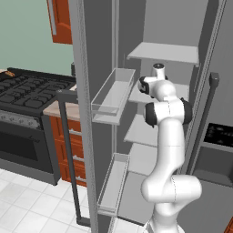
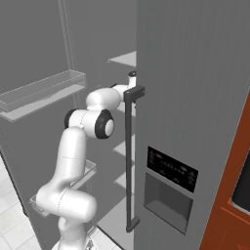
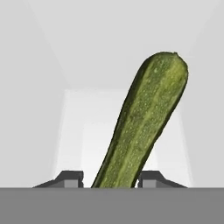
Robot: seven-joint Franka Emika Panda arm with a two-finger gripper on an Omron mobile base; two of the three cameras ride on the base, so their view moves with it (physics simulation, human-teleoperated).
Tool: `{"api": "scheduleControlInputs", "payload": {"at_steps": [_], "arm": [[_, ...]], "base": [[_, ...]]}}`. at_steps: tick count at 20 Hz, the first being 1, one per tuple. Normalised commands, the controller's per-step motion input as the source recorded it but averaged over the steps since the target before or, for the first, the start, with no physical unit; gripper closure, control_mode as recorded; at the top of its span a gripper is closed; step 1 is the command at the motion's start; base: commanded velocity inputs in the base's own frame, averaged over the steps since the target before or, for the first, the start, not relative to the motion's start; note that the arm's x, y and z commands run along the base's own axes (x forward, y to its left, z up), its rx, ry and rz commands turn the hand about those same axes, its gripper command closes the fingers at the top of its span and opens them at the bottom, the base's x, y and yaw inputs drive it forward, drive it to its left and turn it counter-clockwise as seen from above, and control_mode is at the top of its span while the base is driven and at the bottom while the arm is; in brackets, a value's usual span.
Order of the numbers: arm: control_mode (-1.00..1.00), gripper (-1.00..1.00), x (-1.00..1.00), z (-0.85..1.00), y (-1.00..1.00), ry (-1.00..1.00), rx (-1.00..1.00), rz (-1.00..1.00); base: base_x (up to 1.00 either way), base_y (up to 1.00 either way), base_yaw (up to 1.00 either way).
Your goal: Place the cold items (corn and squash) from the fridge in one tupperware on the dining counter. Place the warm items (hot dog and kebab skewer) in the stove area in another tupperware.
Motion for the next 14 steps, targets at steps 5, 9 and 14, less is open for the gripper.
{"api": "scheduleControlInputs", "payload": {"at_steps": [5,9,14], "arm": [[-1.00,1.00,-0.16,-0.27,0.00,-0.02,-0.03,0.16],[-1.00,1.00,-0.24,-0.10,0.03,-0.02,-0.02,0.17],[-1.00,1.00,-0.12,0.00,0.12,-0.01,0.00,0.03]], "base": [[0.00,0.00,0.00],[0.00,0.00,0.00],[0.00,0.00,0.00]]}}
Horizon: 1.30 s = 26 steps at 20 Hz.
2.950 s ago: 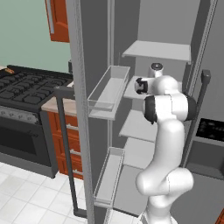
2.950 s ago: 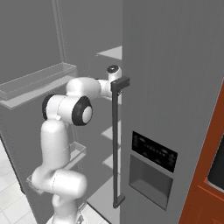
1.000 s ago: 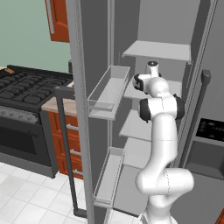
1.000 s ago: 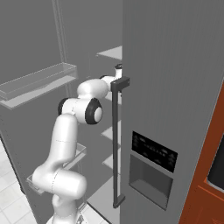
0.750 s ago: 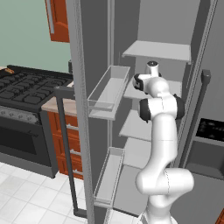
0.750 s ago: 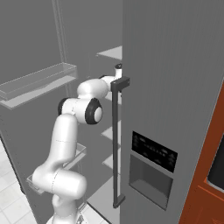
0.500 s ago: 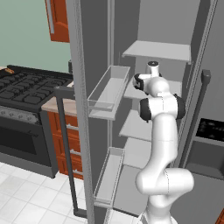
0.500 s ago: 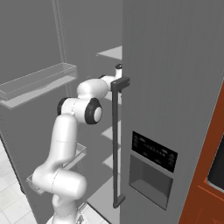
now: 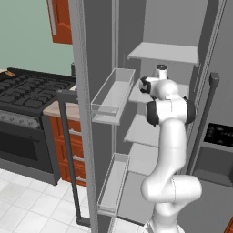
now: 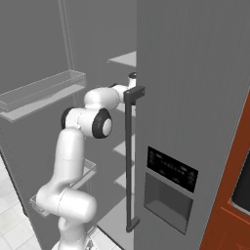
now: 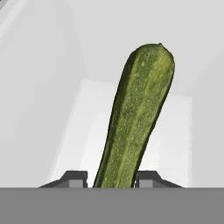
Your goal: Place the cold items (corn and squash) from the fridge in one tupperware on the dining counter. Place the warm items (hot dog and kebab skewer) in the stove area in another tupperware.
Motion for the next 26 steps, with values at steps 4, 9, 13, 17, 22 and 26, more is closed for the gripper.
{"api": "scheduleControlInputs", "payload": {"at_steps": [4,9,13,17,22,26], "arm": [[-1.00,1.00,-0.37,-0.06,0.11,-0.06,-0.03,0.00],[-1.00,1.00,-0.43,0.00,0.21,-0.06,-0.02,0.00],[-1.00,1.00,-0.50,0.00,0.20,-0.02,-0.01,0.01],[-1.00,1.00,-0.59,0.00,0.18,-0.02,-0.01,0.03],[-1.00,1.00,-0.81,0.17,0.17,0.00,0.00,0.09],[-1.00,1.00,-0.99,0.42,0.11,0.00,0.00,0.08]], "base": [[0.00,0.00,0.00],[0.00,0.00,0.00],[0.00,0.00,0.00],[0.00,0.00,0.00],[0.00,0.00,0.00],[0.00,0.00,0.00]]}}
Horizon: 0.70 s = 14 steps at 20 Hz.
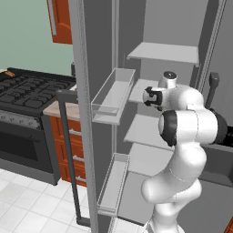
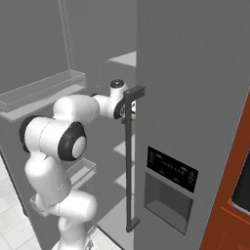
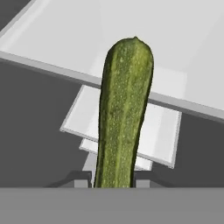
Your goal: Place the cold items (corn and squash) from the fridge in one tupperware on the dining counter. Place the warm items (hot dog and kebab skewer) in the stove area in another tupperware.
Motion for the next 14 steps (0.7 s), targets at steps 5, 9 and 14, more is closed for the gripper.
{"api": "scheduleControlInputs", "payload": {"at_steps": [5,9,14], "arm": [[-1.00,1.00,-1.00,0.27,0.39,0.00,-0.01,0.09],[-1.00,1.00,-1.00,0.21,0.55,0.00,-0.03,0.04],[-1.00,1.00,-1.00,0.19,0.22,0.00,0.00,0.06]], "base": [[0.00,0.00,0.00],[0.00,0.00,0.00],[0.00,0.00,0.00]]}}
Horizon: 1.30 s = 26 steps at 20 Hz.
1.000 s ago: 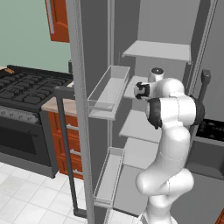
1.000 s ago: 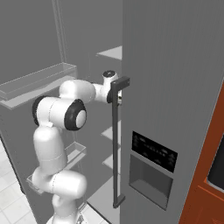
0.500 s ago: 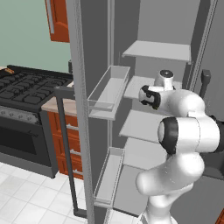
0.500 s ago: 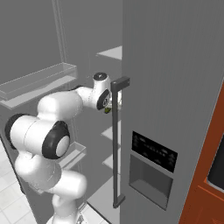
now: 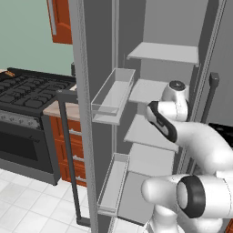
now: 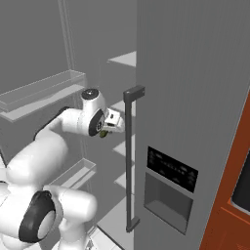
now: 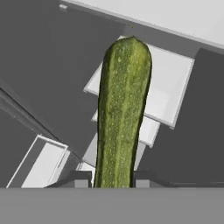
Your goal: Place the cold items (corn and squash) from the fridge in one tupperware on the dining counter. Place the warm items (hot dog and kebab skewer) in the stove area in another tupperware.
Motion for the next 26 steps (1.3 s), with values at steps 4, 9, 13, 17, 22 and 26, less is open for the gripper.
{"api": "scheduleControlInputs", "payload": {"at_steps": [4,9,13,17,22,26], "arm": [[-1.00,1.00,-1.00,0.38,0.28,0.03,0.00,0.03],[-1.00,1.00,-1.00,0.54,0.22,0.17,0.00,0.02],[-1.00,1.00,-0.98,0.27,0.05,0.28,0.00,0.00],[-1.00,1.00,-0.83,0.19,0.01,0.31,0.00,0.00],[-1.00,1.00,-0.73,0.09,0.01,0.08,0.00,0.00],[-1.00,1.00,-0.67,0.43,0.01,-0.17,0.00,0.00]], "base": [[0.00,0.00,0.00],[0.00,0.00,0.00],[0.00,0.00,0.00],[0.00,0.00,0.00],[0.00,0.00,0.00],[0.00,0.00,0.00]]}}
